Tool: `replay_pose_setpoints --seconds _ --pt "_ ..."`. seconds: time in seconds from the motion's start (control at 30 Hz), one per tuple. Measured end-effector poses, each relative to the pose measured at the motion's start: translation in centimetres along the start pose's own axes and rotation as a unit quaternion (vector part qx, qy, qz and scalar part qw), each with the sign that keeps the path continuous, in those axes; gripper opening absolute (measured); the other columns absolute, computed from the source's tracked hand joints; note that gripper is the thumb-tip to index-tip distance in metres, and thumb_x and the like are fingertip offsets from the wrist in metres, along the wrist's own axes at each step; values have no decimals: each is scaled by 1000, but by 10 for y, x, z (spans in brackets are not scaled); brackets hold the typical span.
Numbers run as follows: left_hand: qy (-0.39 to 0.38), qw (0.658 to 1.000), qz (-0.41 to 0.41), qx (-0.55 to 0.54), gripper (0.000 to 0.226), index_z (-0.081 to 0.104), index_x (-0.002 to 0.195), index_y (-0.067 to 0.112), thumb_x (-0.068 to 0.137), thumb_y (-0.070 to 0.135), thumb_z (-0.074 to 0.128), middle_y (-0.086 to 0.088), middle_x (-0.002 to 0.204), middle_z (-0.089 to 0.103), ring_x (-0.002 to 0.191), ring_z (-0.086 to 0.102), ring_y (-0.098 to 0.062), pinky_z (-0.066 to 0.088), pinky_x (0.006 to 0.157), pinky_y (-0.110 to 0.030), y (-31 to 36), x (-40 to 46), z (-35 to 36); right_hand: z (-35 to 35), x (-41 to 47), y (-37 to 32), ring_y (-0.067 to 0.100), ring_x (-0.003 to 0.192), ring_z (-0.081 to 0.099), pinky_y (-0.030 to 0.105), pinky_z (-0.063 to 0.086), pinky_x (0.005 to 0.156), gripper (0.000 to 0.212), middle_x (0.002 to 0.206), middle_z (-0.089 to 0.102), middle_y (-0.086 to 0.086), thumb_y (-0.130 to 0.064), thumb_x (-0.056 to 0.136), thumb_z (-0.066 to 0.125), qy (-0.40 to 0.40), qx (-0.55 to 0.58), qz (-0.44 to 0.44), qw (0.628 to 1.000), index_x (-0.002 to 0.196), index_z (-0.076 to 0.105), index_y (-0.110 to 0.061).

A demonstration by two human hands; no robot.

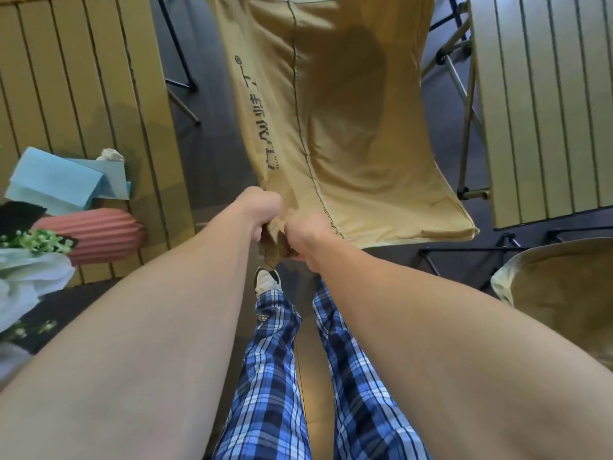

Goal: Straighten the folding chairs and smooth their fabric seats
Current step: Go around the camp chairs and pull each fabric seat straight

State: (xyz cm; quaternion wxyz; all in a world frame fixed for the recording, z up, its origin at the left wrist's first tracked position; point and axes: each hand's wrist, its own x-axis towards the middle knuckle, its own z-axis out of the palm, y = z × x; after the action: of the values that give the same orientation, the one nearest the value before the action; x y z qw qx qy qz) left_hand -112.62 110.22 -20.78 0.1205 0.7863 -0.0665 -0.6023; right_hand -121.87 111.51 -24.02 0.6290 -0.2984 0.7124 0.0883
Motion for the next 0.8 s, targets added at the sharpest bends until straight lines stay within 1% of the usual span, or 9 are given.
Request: replay_pose_setpoints --seconds 0.1,0.2,0.3,0.37,0.4,0.47,0.53,0.67,0.8 --pt "44 999 -18 -15 34 58 119 4 89 9 43 -12 111 64 91 62 -30 51 79 -32 -7 5 -1 4 -4 -2 35 106 64 41 55 92 16 112 67 17 -16 88 50 23 -38 0 999 91 62 -5" --pt "87 996 -2 10 30 60 113 2 89 7 42 -14 109 61 88 59 -32 51 78 -33 -14 14 -1 8 -8 1 32 97 65 39 57 85 13 104 66 16 -14 86 51 27 -56 -6 998 76 54 -7" --pt "104 994 15 36 28 62 112 3 91 7 45 -17 111 63 96 62 -37 55 90 -43 -15 15 -3 9 -14 0 28 93 61 40 56 88 25 95 58 11 -16 91 53 10 -49 -17 999 67 46 -14" --pt "108 993 23 42 27 61 113 3 91 7 45 -18 113 63 99 61 -38 55 92 -46 -15 14 -4 10 -11 0 28 88 58 34 54 72 27 92 58 11 -19 93 51 16 -79 -24 996 67 47 -13" --pt "110 993 27 43 28 61 114 3 91 6 45 -18 114 62 99 61 -38 55 93 -46 -15 15 -5 11 -11 -1 30 89 62 34 54 70 25 93 62 13 -19 92 51 18 -83 -20 996 69 50 -11" --pt "118 992 30 42 28 59 115 4 92 6 44 -18 116 61 99 61 -37 55 91 -44 -16 16 -5 12 -9 -2 35 99 67 39 58 83 16 102 67 16 -19 89 54 14 -67 -25 997 76 56 -10" --pt "128 990 35 37 27 59 115 5 93 5 45 -17 116 61 96 61 -36 57 86 -40 -14 17 -6 14 -10 -5 37 100 67 43 58 87 12 105 69 20 -17 87 55 39 -71 -31 996 83 59 -7" --pt "144 988 45 30 21 57 108 8 92 4 44 -16 113 62 92 62 -33 56 75 -36 -12 22 -9 17 -10 -8 36 96 67 38 56 80 12 103 69 19 -15 85 57 66 -64 -44 995 77 57 -7" --pt "143 988 43 36 28 61 112 4 89 6 44 -16 114 63 94 62 -35 55 81 -38 -14 25 -11 17 -12 -9 29 84 59 33 46 65 19 93 62 15 -16 87 56 49 -89 -43 994 70 51 -9"
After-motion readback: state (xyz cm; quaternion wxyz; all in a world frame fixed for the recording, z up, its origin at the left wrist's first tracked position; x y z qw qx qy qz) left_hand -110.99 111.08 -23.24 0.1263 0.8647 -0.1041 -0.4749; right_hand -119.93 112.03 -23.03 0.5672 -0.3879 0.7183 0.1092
